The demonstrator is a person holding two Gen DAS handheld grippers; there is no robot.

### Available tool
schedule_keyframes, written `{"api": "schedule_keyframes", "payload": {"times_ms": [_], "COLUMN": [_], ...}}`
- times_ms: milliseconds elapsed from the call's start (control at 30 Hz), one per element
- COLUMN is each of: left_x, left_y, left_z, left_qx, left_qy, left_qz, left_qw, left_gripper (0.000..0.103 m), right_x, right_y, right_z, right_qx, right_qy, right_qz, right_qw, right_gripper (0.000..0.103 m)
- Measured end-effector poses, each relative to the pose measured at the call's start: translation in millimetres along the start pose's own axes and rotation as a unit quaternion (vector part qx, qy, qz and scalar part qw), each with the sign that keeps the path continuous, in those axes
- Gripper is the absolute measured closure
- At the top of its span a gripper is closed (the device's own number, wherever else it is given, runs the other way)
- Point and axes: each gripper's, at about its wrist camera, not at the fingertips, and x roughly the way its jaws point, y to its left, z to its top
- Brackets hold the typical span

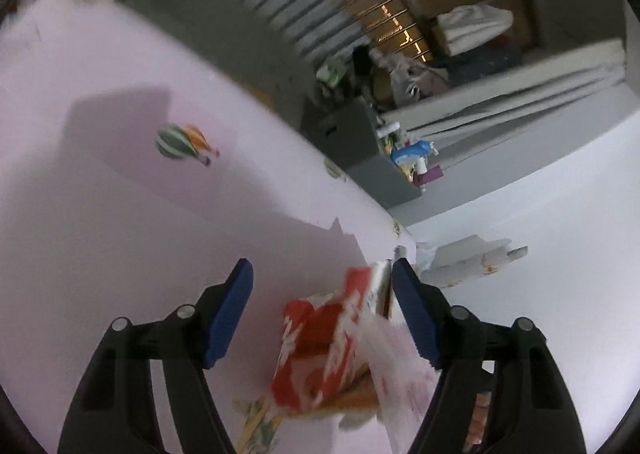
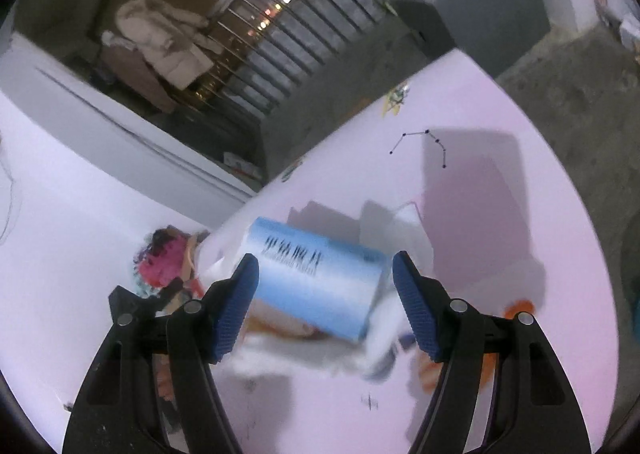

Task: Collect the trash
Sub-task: 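Grasp the red-and-white snack bag with the left tool while the right tool grasps the blue medicine box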

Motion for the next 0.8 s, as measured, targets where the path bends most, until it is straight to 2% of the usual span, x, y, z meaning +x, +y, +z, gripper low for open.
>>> {"api": "schedule_keyframes", "payload": {"times_ms": [200,300,433,567,800], "left_x": [49,69,64,61,38], "left_y": [13,16,4,-3,-5], "left_z": [10,5,-15,-33,-81], "left_qx": [-0.040,-0.058,-0.029,-0.031,-0.033], "left_qy": [0.052,0.091,0.105,0.127,0.129], "left_qz": [-0.047,-0.090,-0.127,-0.152,-0.163], "left_qw": [0.9967,0.9901,0.9859,0.9797,0.9776], "left_gripper": [0.034,0.036,0.036,0.036,0.036], "right_x": [44,60,60,53,25], "right_y": [-2,-2,5,10,-5], "right_z": [13,8,-7,-20,-49], "right_qx": [0.011,0.017,0.003,-0.011,0.012], "right_qy": [0.047,0.068,0.084,0.102,0.101], "right_qz": [-0.020,-0.011,0.004,0.011,0.027], "right_qw": [0.999,0.997,0.996,0.995,0.994], "right_gripper": [0.037,0.044,0.051,0.054,0.054]}}
